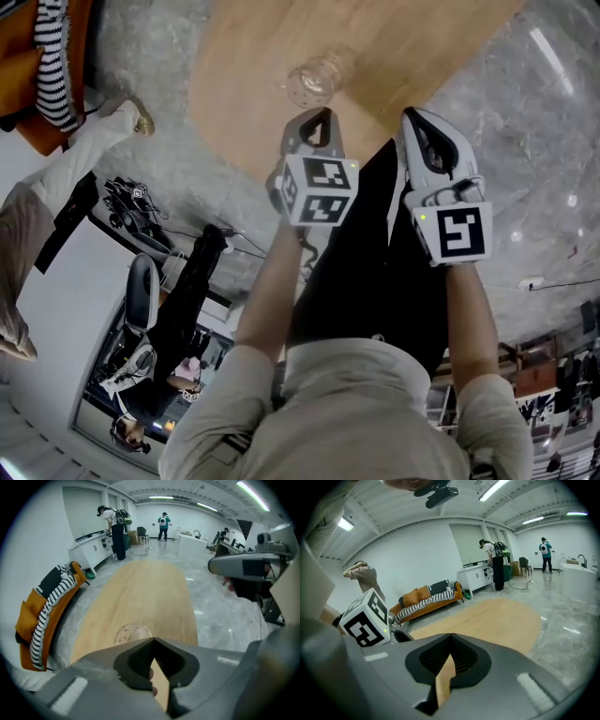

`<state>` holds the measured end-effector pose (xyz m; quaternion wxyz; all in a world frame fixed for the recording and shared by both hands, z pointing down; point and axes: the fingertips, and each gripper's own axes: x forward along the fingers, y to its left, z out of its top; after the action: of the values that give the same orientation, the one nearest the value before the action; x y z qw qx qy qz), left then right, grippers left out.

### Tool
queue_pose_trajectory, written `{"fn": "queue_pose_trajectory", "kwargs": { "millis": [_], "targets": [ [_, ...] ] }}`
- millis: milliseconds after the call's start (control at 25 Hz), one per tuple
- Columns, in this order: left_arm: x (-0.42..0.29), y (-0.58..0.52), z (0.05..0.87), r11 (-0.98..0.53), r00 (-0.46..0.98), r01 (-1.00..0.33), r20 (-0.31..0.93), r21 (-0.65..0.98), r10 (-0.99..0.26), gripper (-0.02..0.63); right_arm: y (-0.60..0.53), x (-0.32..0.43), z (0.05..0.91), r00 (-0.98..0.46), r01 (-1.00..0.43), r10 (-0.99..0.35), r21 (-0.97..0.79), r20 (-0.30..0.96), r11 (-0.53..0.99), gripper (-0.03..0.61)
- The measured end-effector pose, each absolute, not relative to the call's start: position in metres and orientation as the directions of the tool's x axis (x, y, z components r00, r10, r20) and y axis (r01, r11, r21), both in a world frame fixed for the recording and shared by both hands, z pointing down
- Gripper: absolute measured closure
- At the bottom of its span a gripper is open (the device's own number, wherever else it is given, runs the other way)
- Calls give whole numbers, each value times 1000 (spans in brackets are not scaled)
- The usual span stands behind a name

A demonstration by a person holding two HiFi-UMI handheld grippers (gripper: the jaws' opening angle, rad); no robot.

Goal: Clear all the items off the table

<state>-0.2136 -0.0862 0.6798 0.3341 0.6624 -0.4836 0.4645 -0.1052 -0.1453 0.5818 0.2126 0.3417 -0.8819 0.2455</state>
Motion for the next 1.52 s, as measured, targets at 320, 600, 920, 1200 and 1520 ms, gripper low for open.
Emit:
{"fn": "queue_pose_trajectory", "kwargs": {
  "millis": [320,600,920,1200,1520],
  "targets": [
    [-214,-87,704,-374,120,-927,964,23,-238,525,-156,-106,595,-659,-731,-518,-301,545,613,572],
    [-219,-87,720,-424,99,-906,981,20,-166,512,-164,-103,602,-643,-748,-529,-307,554,588,572],
    [-219,-92,736,-493,67,-870,990,-3,-123,512,-169,-93,606,-620,-771,-549,-306,561,558,572],
    [-220,-95,751,-533,48,-846,995,-3,-82,512,-176,-83,609,-594,-796,-575,-305,563,524,572],
    [-220,-96,761,-566,34,-824,998,2,-46,512,-177,-80,617,-580,-807,-575,-310,576,503,572]
  ]
}}
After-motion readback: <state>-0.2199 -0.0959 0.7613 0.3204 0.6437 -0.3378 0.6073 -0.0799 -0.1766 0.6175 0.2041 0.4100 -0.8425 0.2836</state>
